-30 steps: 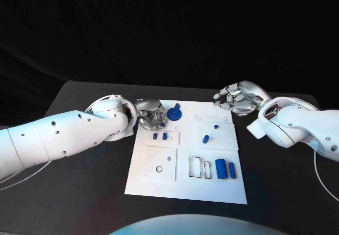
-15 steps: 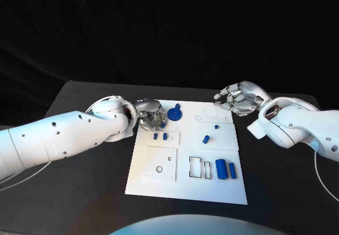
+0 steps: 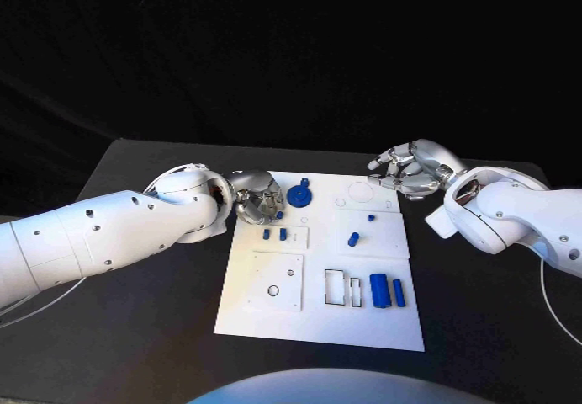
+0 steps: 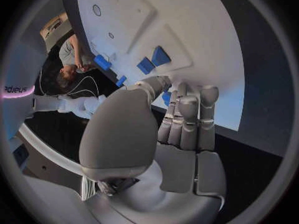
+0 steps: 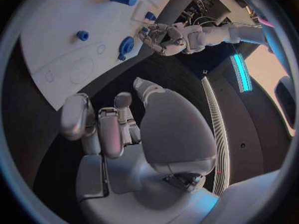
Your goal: Assemble the parts on the task board
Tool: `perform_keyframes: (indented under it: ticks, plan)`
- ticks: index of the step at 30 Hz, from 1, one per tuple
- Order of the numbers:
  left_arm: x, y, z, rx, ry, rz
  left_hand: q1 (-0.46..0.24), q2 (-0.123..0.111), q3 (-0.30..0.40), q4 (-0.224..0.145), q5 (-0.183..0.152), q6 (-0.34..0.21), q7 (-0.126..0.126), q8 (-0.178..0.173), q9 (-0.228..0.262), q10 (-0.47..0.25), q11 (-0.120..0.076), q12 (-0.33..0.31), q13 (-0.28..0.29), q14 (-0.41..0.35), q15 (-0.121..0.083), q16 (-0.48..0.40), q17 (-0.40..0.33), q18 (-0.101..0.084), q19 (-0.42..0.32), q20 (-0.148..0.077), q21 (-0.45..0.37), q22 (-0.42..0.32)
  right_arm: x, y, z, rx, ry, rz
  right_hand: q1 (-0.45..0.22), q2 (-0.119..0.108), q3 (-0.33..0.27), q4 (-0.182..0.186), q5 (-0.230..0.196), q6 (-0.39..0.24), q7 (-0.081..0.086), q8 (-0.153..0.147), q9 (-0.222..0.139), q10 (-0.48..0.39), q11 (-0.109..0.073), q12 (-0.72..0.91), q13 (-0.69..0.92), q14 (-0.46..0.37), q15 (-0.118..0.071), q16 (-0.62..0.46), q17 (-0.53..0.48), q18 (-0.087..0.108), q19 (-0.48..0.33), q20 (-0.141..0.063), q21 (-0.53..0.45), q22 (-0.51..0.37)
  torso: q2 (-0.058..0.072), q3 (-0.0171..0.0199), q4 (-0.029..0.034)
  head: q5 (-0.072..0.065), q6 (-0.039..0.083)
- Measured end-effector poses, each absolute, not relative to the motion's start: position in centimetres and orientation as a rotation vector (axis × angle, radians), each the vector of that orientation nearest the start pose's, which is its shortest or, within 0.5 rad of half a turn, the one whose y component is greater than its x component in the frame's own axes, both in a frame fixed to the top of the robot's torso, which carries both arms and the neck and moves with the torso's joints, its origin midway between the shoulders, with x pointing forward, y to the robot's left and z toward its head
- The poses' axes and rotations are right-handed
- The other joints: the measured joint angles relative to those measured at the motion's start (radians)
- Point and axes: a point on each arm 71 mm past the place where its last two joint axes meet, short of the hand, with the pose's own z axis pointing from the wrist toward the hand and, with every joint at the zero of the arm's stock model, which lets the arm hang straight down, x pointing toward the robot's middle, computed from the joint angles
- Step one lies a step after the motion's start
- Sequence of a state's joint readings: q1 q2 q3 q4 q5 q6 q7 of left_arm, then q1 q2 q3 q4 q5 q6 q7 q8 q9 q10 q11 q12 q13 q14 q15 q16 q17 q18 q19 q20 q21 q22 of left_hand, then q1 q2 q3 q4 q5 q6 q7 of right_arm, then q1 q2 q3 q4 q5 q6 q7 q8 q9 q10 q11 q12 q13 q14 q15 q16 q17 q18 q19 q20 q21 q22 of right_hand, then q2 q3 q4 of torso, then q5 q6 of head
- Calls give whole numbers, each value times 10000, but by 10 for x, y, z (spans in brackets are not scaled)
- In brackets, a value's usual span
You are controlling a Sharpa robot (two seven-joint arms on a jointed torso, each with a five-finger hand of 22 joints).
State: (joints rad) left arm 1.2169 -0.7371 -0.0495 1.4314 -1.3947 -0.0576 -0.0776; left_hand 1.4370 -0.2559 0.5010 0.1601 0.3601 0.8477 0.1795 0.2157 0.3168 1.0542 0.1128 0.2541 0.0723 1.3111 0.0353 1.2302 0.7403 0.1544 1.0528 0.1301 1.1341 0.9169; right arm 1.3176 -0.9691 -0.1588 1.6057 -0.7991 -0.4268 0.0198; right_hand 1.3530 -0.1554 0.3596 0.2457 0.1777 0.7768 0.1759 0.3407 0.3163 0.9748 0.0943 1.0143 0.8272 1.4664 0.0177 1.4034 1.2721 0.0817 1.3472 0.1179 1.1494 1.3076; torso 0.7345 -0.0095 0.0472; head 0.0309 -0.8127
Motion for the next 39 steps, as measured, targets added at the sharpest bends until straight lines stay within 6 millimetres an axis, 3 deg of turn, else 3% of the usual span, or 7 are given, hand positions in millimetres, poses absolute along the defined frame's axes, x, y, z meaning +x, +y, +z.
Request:
perform_keyframes:
  ticks: [3,6,8,14,19,27,39]
  plan:
    - [497,171,-200,2426,19050,-6913,0,0,-18,18,0,-26,26,-12,-24,-240,35,-75,-15,-119,40,-74,-227,-1,-163,45,-156,-187,477,-249,-166,4338,16796,9038,101,-102,129,83,0,-65,-5,117,45,-181,38,-1204,-1089,0,0,-371,-495,110,-167,-24,-499,-130,-1,0,-4,-8,14]
    - [499,179,-199,2148,18978,-6904,45,-45,-75,10,0,65,113,15,-25,-699,179,-193,-57,-784,134,-618,-1385,0,-784,135,-695,-862,478,-252,-167,4172,16919,8882,303,-303,531,-1,0,-15,-46,148,63,-184,36,-2981,-2587,-36,-36,-694,-909,111,-209,-33,-771,-253,-2,0,-8,-24,37]
    - [501,186,-198,1814,18932,-6960,69,-15,-75,10,0,126,99,53,-25,-720,200,-151,-37,-960,149,-746,-1676,170,-1043,149,-908,-1141,478,-254,-168,3985,17020,8762,483,-396,821,-155,0,-13,-47,186,54,-184,35,-4087,-3524,-36,-35,-694,-915,111,-180,-4,-770,-220,-4,0,-10,-39,54]
    - [505,214,-188,-159,18611,-7969,175,-12,-153,-68,0,126,100,53,-95,-1063,254,-74,-32,-1429,213,-1059,-2129,189,-1398,230,-1236,-1443,478,-258,-170,2679,17416,8142,607,-527,1340,-673,0,-9,-50,71,-48,-146,54,-5974,-5203,-35,-35,-512,-613,111,125,-2,-396,5,-10,6,-14,-134,129]
    - [504,232,-181,-2106,18165,-9561,132,30,-249,-1,0,333,255,153,-106,-964,288,239,31,-1539,224,-1137,-2334,189,-1454,236,-1400,-1548,476,-258,-170,833,17538,7300,568,-643,1444,-777,-137,371,-106,58,-50,293,-47,-6520,-5745,-35,-35,-331,-316,110,378,-108,103,5,-5,7,-11,-350,182]
    - [495,237,-169,-5676,16791,-13132,146,362,-209,-102,0,1060,-11,575,-50,-9,-37,1003,174,-1969,8,-1954,-3002,186,-1653,114,-1946,-1883,465,-245,-175,-2180,17385,5909,367,-842,1444,-776,-177,515,-168,-26,-87,402,-60,-7145,-6283,-36,-35,-326,-419,109,423,-122,11,4,4,-2,-13,-753,252]
    - [486,237,-161,-8265,15391,-15379,199,410,-220,-225,0,1143,-62,634,10,149,-125,1119,185,-2002,-26,-2100,-3159,176,-1687,78,-2006,-1933,456,-224,-188,-4297,17116,4713,370,-924,1399,-732,-73,530,-160,-240,-156,421,-83,-7420,-6635,4,-74,-382,-463,111,326,-139,-110,2,0,-14,4,-832,303]
